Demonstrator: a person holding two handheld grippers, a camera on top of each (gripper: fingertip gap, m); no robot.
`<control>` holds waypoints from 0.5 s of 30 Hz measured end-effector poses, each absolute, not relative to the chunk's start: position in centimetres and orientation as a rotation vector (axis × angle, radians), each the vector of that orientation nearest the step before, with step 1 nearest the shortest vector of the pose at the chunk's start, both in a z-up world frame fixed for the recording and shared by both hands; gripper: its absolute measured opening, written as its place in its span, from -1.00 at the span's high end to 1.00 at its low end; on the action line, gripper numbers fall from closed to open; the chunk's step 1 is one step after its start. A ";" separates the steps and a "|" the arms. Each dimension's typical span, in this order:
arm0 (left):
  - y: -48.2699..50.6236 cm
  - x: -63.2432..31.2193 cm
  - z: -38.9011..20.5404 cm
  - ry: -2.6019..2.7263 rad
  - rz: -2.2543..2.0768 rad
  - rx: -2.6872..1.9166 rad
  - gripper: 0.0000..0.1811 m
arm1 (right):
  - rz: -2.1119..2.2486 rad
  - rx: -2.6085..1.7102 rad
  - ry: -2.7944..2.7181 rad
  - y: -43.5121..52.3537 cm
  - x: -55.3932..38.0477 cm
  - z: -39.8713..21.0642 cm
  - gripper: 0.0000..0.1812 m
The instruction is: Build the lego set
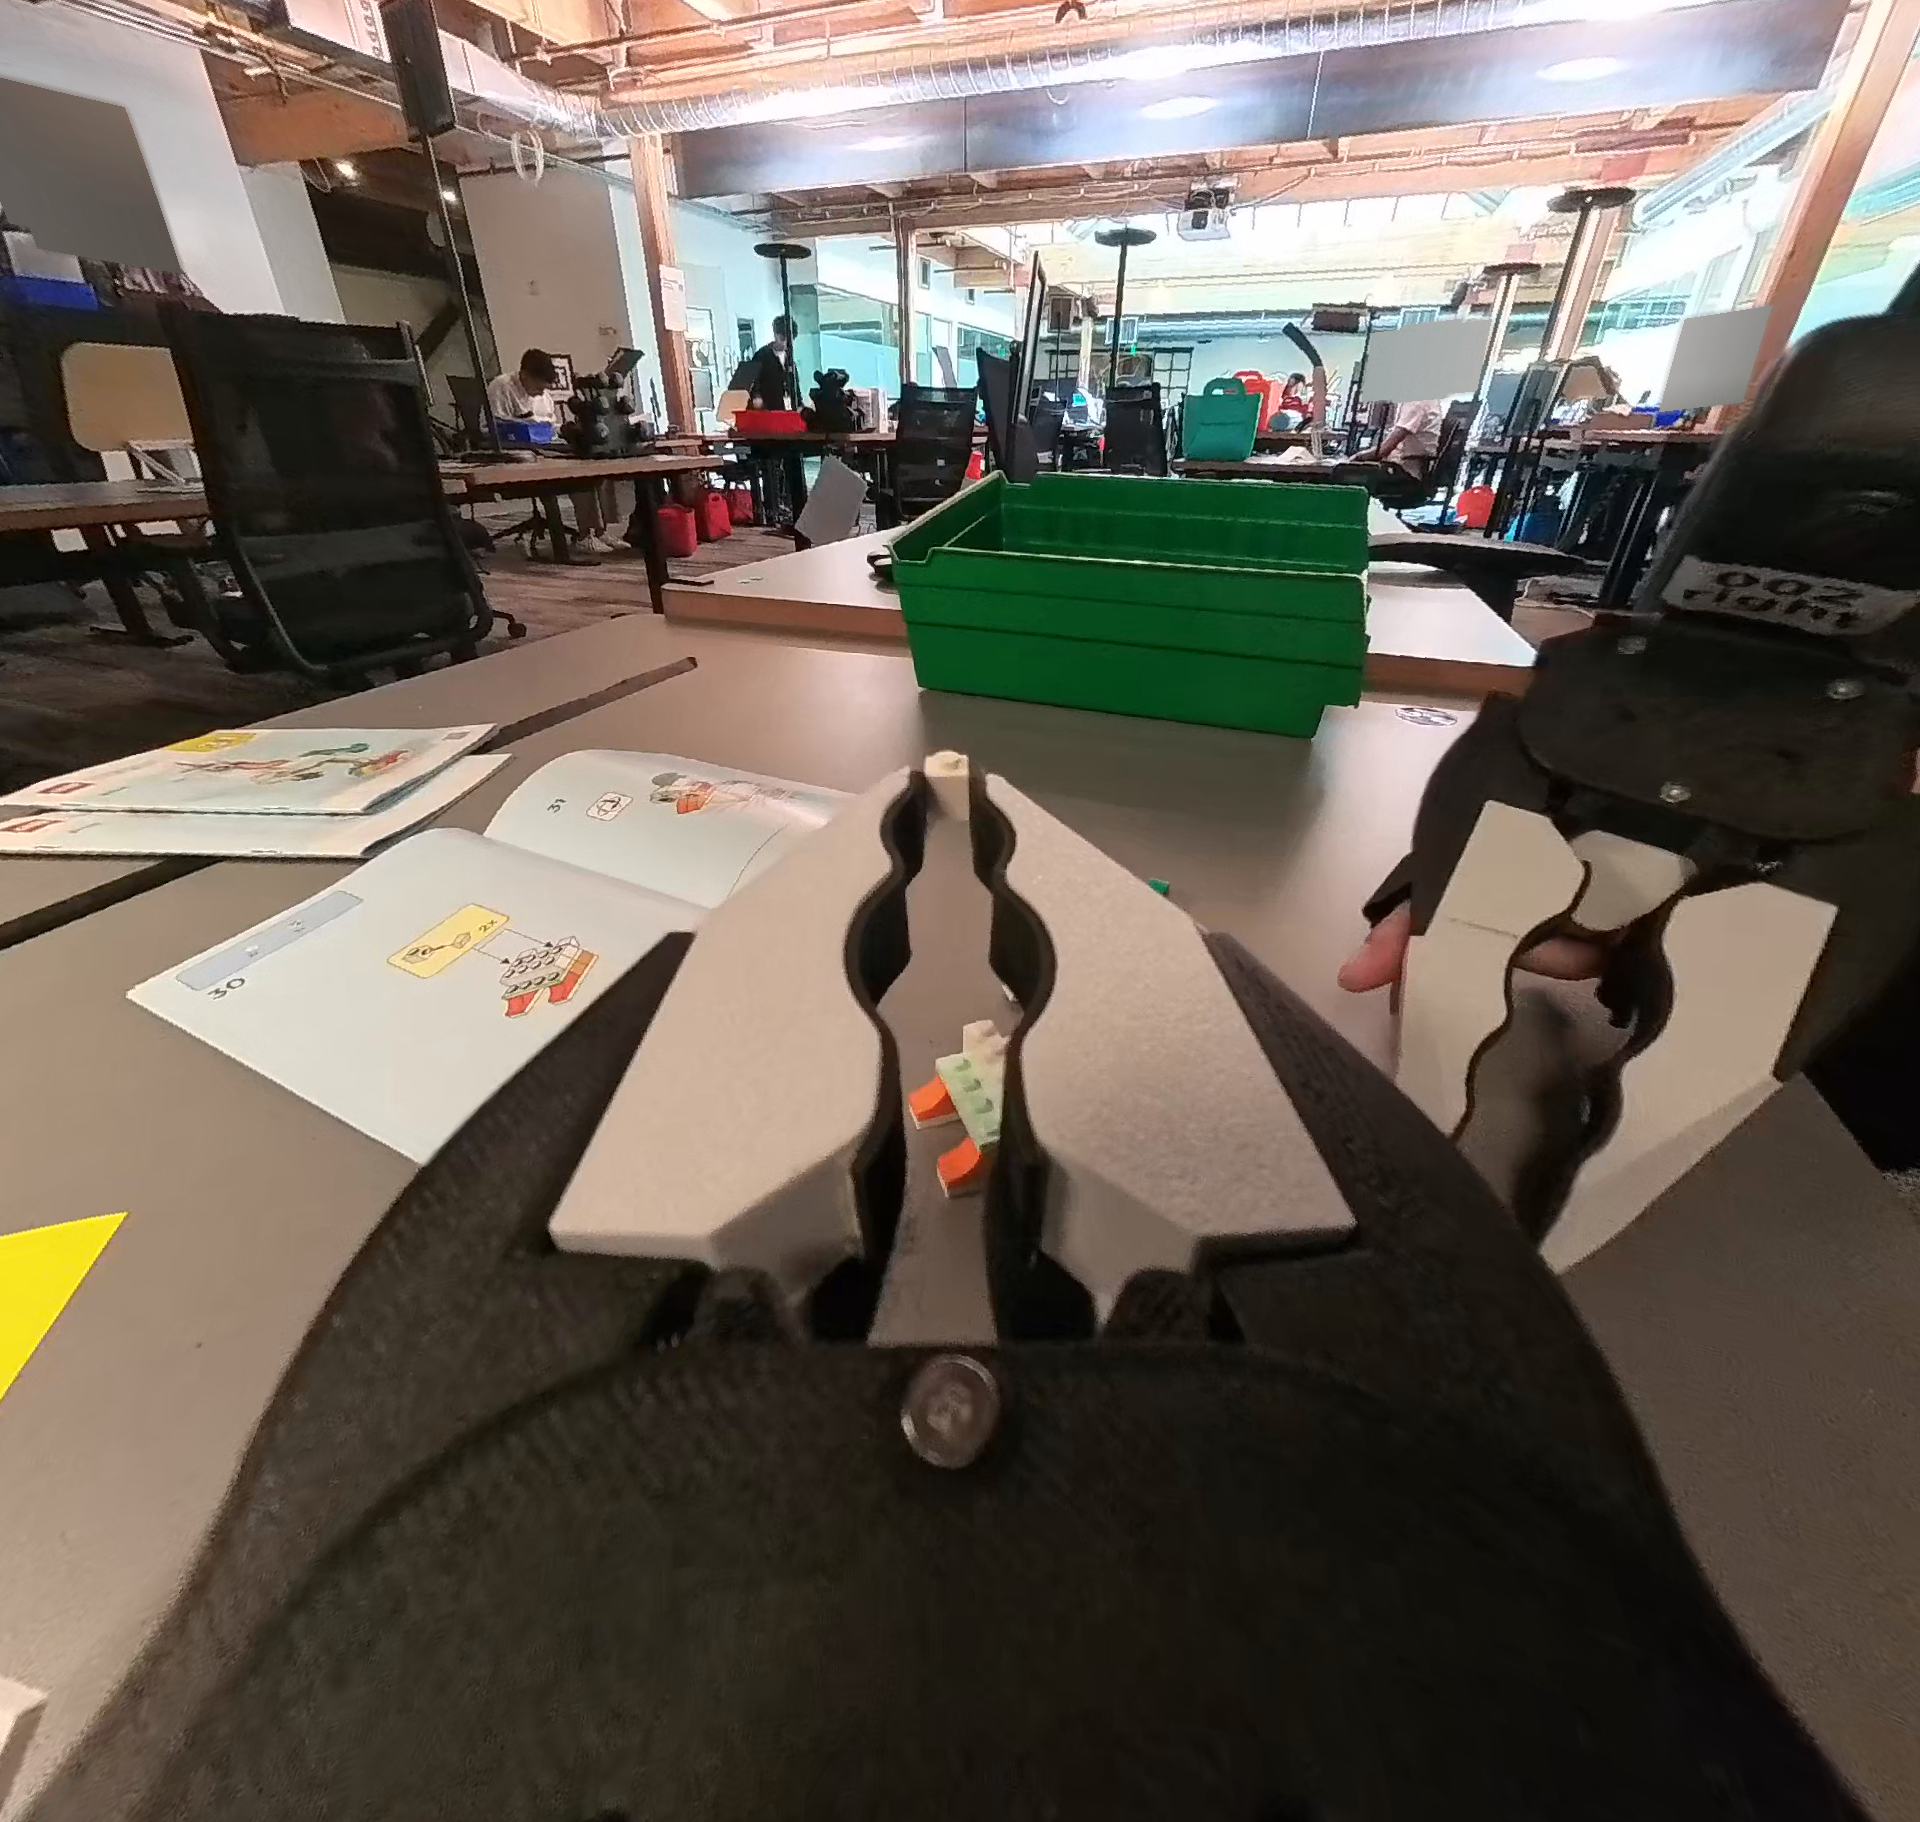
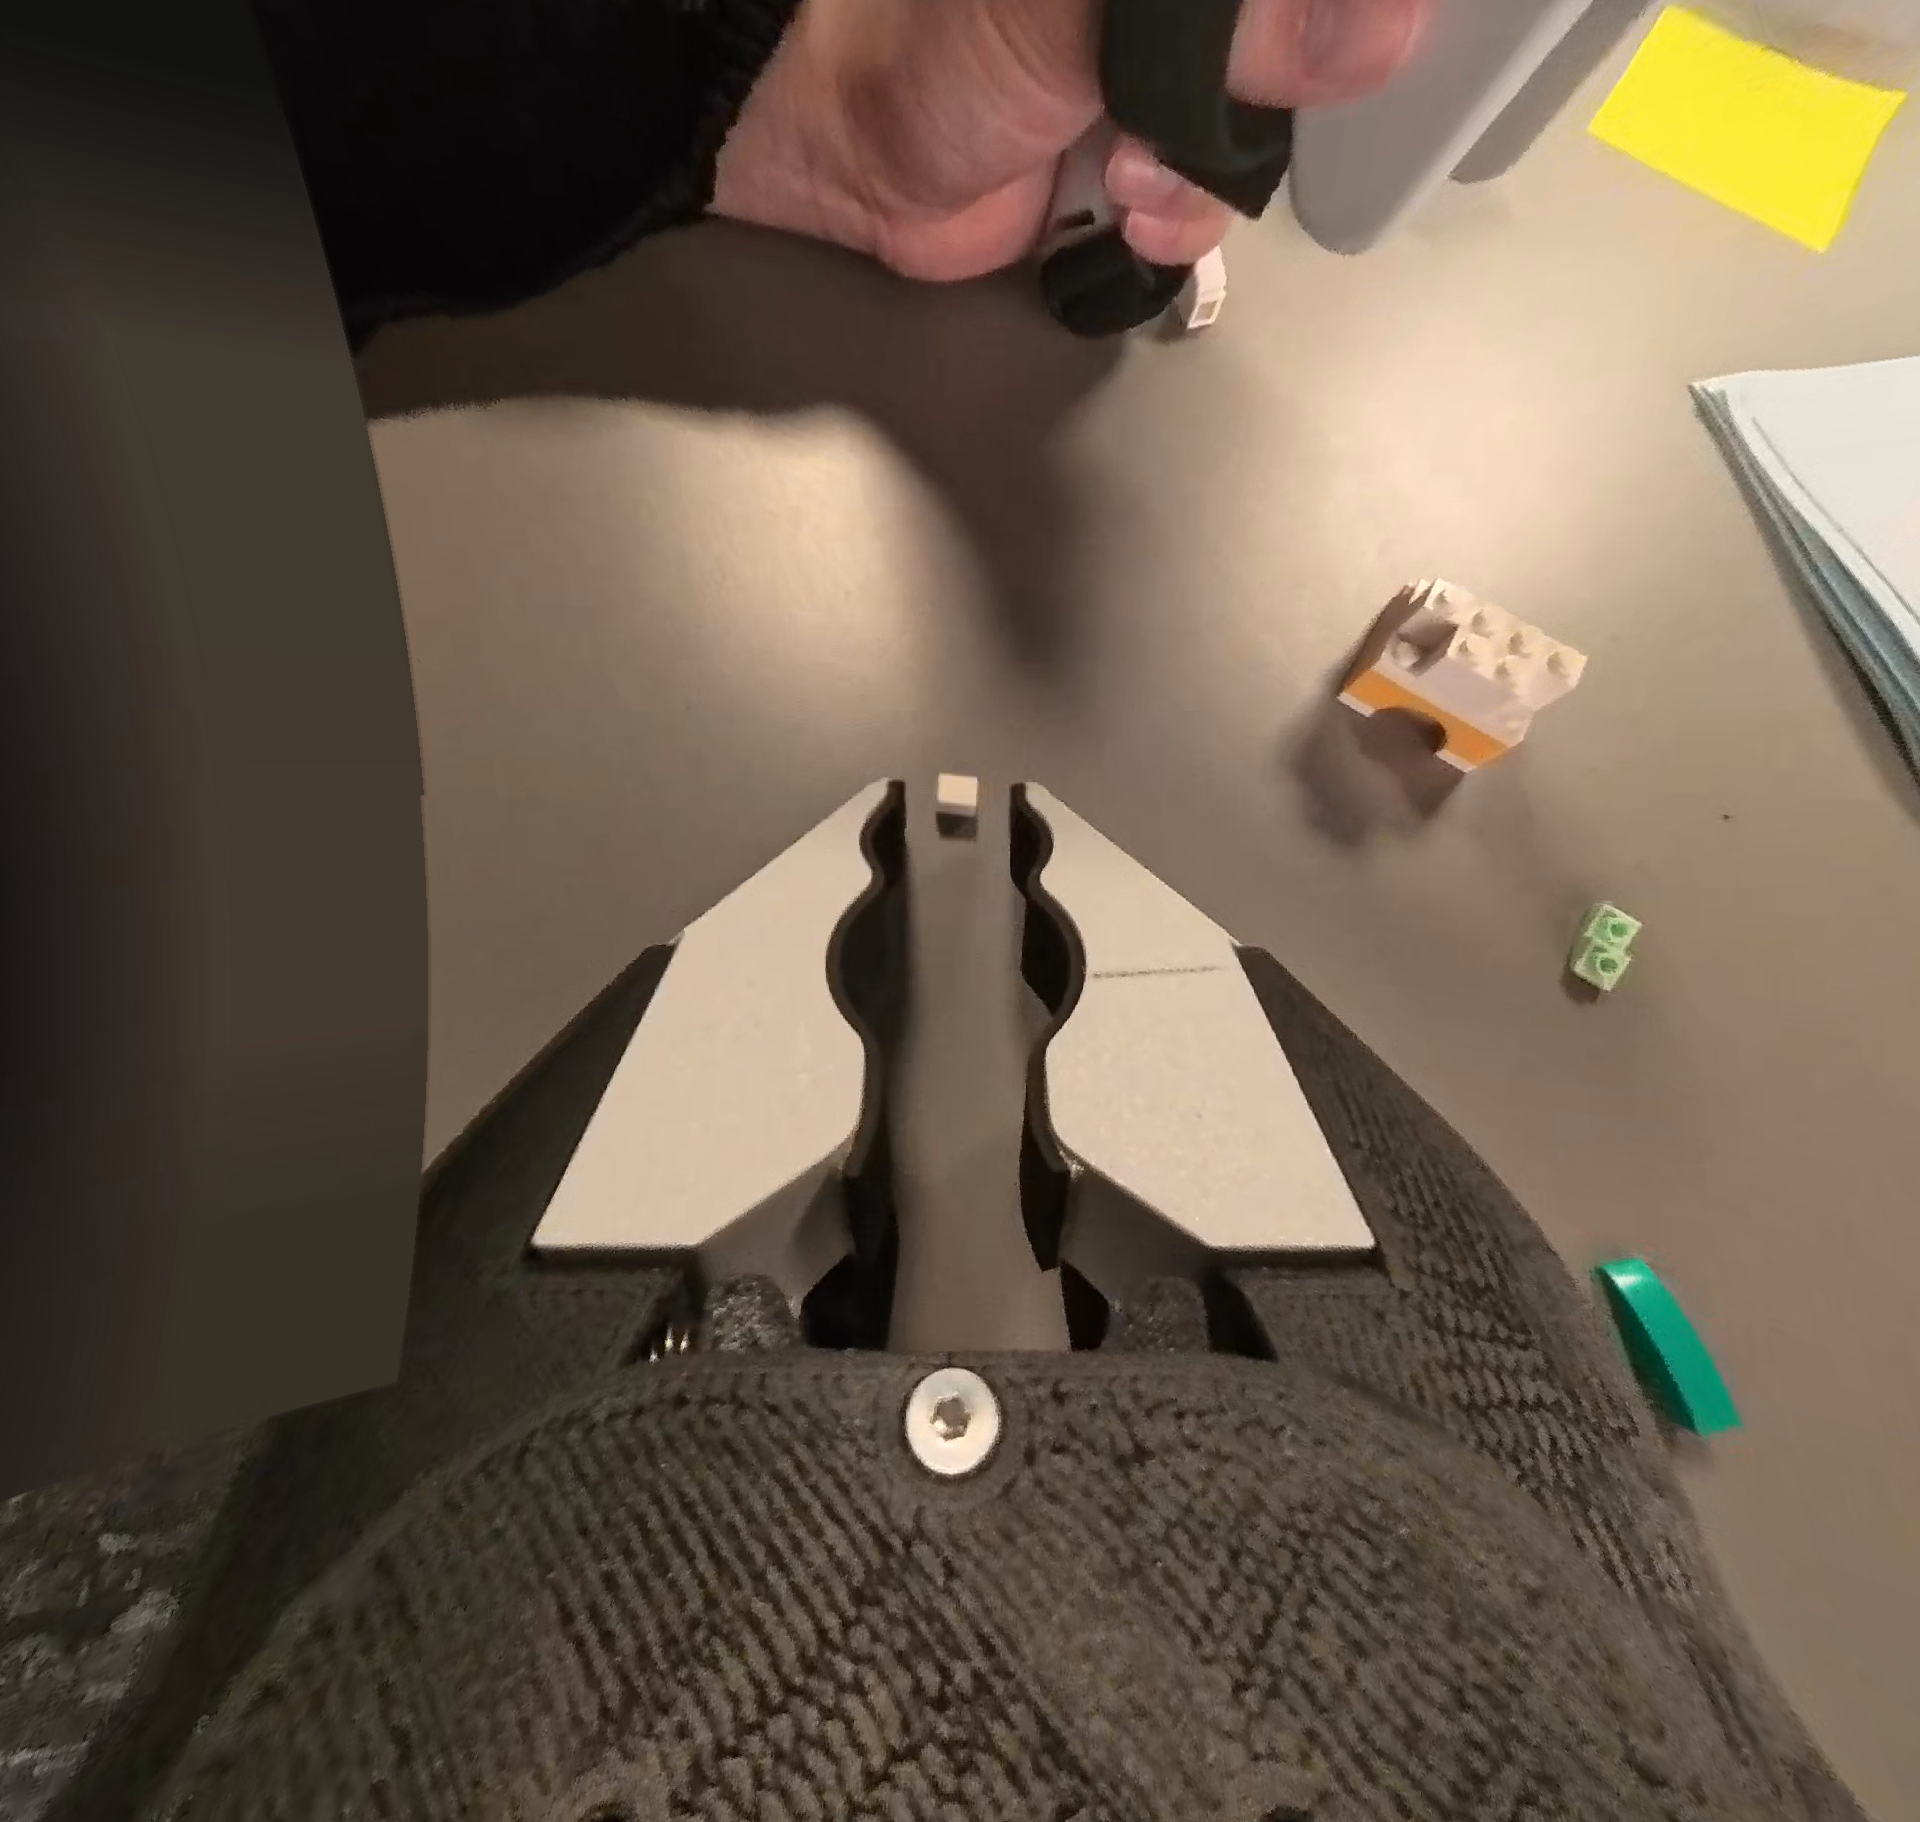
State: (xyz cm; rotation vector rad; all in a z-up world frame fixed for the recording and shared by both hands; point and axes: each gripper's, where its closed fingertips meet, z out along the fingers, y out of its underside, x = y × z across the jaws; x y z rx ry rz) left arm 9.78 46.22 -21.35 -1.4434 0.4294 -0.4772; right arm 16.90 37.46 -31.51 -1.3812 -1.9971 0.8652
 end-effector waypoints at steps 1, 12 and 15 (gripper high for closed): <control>46.2 9.8 -21.4 0.430 -0.478 -1.445 0.93 | 0.871 -1.388 -2.003 37.4 16.8 -31.5 0.80; 45.6 11.2 -21.8 0.518 -0.557 -1.460 0.93 | 0.859 -1.381 -1.983 37.8 16.1 -31.3 0.94; 44.0 14.0 -22.6 0.715 -0.690 -1.457 0.93 | 0.910 -1.271 -1.767 39.3 15.4 -26.6 0.94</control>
